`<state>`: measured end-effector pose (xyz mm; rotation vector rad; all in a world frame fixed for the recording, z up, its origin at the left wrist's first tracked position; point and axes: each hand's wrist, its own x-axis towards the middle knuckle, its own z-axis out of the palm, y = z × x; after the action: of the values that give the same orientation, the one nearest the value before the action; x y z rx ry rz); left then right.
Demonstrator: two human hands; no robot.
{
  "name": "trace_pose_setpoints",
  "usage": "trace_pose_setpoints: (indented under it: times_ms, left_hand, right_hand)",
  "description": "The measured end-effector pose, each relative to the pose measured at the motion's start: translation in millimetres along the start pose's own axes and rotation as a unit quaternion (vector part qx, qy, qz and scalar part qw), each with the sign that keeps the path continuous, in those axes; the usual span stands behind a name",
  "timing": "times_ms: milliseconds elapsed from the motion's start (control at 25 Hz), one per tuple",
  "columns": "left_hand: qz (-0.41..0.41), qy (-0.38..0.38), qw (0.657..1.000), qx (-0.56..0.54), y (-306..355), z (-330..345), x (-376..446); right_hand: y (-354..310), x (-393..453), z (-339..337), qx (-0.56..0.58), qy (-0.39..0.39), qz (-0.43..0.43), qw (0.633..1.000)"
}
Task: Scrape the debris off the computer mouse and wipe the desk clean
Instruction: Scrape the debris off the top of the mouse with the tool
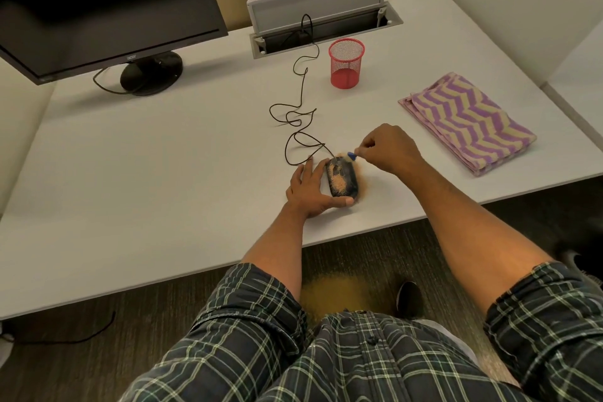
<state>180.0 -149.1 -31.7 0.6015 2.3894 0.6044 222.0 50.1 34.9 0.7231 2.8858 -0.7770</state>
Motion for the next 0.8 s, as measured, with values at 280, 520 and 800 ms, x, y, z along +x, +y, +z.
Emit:
trace_pose_setpoints:
  times_ms: [280, 520, 800]
  left_hand:
    - [-0.001, -0.001, 1.000, -0.010, -0.4, 0.0, -0.1]
    - [0.000, -0.002, 1.000, -0.010, 0.7, -0.5, -0.7]
    - [0.001, -0.005, 1.000, -0.007, 1.1, -1.0, -0.6]
  right_hand:
    - [-4.5, -3.1, 0.0, -0.050, 0.053, -0.025, 0.997]
    - [-2.7, -2.5, 1.5, -0.063, -0.006, -0.059, 0.996]
    - [1.5, -5.5, 8.1, -0.043, 0.038, -0.064, 0.996]
